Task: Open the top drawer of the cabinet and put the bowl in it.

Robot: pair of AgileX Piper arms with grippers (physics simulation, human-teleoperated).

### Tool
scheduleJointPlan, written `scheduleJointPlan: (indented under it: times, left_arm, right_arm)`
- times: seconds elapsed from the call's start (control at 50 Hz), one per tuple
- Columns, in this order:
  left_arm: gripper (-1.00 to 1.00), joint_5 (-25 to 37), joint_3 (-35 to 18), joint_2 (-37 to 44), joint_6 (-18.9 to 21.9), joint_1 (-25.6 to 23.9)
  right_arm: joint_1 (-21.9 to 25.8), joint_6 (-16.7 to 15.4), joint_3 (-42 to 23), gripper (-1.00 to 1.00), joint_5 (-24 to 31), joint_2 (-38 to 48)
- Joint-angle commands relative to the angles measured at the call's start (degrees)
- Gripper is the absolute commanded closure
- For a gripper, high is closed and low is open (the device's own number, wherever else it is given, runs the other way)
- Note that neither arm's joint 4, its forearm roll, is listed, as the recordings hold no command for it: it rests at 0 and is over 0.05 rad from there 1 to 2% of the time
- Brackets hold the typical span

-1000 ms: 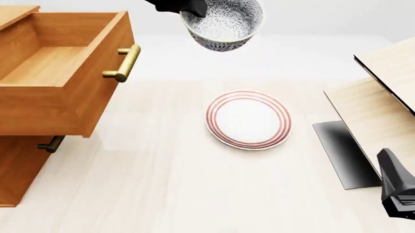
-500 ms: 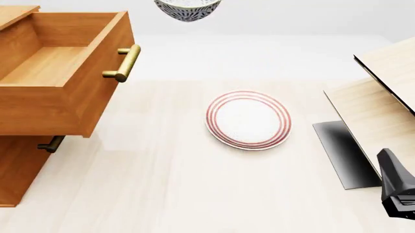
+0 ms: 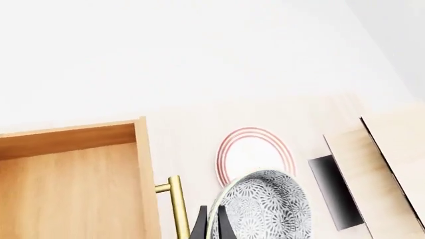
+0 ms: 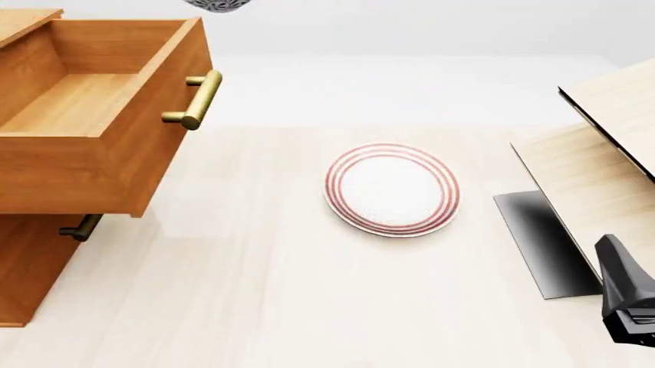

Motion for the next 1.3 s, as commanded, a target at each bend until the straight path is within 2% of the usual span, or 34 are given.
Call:
scheduleJointPlan:
  times: [0.02,0.38,0.66,0.76,0.8,0.94,1.04,1.14,1.3]
  left_arm:
    - [1.00,-1.86,5.12,-5.22,-2.03,4.29]
    - [1.00,-7.14,15.95,-12.45,-6.64,9.11]
    - [1.00,-10.01,25.11,-20.26,-10.26,14.87]
    - [1.00,-11.90,28.89,-23.00,-12.79,15.67]
    - [1.00,-11.64,29.67,-23.78,-12.08,17.60]
    - [1.00,-14.75,33.68,-26.03,-14.73,18.47]
    - [1.00,-15.50,35.02,-26.73,-15.09,19.49]
    - [1.00,-17.27,37.99,-29.08,-16.66,21.92]
    - [1.00,-18.11,40.29,-29.71,-16.66,25.22]
  right_arm:
    - [0.05,0.09,0.04,-1.00,-0.01,-0.08]
    - [0.06,0.08,0.04,-1.00,-0.02,-0.07]
    - [0.06,0.07,0.04,-1.00,-0.02,-0.07]
    - [0.05,0.09,0.04,-1.00,-0.01,-0.08]
    - [0.06,0.07,0.04,-1.00,-0.02,-0.07]
    - [0.05,0.08,0.04,-1.00,0.00,-0.11]
    - [0.06,0.08,0.04,-1.00,-0.01,-0.09]
    - [0.07,0.09,0.04,-1.00,0.00,-0.11]
    - [0.06,0.08,0.04,-1.00,-0.01,-0.08]
